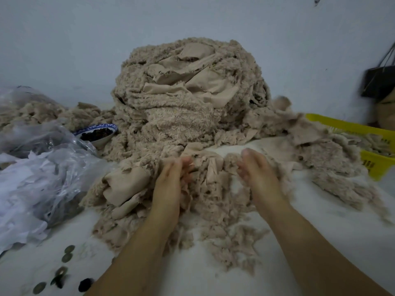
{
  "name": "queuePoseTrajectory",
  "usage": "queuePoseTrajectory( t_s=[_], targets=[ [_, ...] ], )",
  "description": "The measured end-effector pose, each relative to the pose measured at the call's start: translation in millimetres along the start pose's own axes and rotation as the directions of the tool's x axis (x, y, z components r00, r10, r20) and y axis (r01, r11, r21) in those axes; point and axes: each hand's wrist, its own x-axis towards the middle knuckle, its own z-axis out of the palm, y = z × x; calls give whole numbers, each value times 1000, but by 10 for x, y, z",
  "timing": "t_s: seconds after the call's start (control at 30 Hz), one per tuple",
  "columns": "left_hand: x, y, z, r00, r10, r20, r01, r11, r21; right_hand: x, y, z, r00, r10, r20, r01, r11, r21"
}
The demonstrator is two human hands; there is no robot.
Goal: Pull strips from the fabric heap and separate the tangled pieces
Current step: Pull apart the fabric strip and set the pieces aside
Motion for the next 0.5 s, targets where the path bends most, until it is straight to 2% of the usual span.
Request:
queuePoseTrajectory(
  t_s=[0.03, 0.1, 0.17, 0.2, 0.23, 0.27, 0.3, 0.37, 0.43, 0.5],
  targets=[
    [-1, -47, 4, 999, 34, 11, -35, 992, 120, -28, 52, 46, 994, -95, 57, 105, 972, -211],
    [-11, -118, 13, 992, 102, 73, -119, 945, 306, -54, 103, 133, 951, -133, 278, 258, 839, -479],
    [-10, -165, 18, 977, 153, 146, -200, 892, 404, -51, 168, 186, 889, -75, 451, 390, 640, -662],
    [-7, -175, 24, 973, 164, 165, -220, 876, 429, -60, 167, 202, 871, -88, 483, 439, 581, -686],
    [-3, -184, 33, 973, 157, 168, -216, 874, 435, -63, 158, 211, 873, -141, 467, 453, 589, -669],
    [2, -184, 42, 979, 122, 161, -177, 900, 399, -91, 115, 226, 888, -190, 419, 432, 659, -616],
    [2, -177, 50, 985, 57, 160, -106, 943, 317, -128, 62, 247, 897, -219, 384, 404, 757, -513],
    [0, -144, 45, 975, -98, 198, 79, 992, 103, -211, -1, 285, 877, -205, 435, 349, 893, -283],
    [8, -94, 20, 949, -219, 226, 243, 966, -86, -306, -28, 323, 829, -127, 544, 272, 942, -195],
    [20, -72, 4, 938, -268, 220, 312, 929, -198, -324, -19, 330, 837, -49, 545, 222, 941, -257]
  ],
)
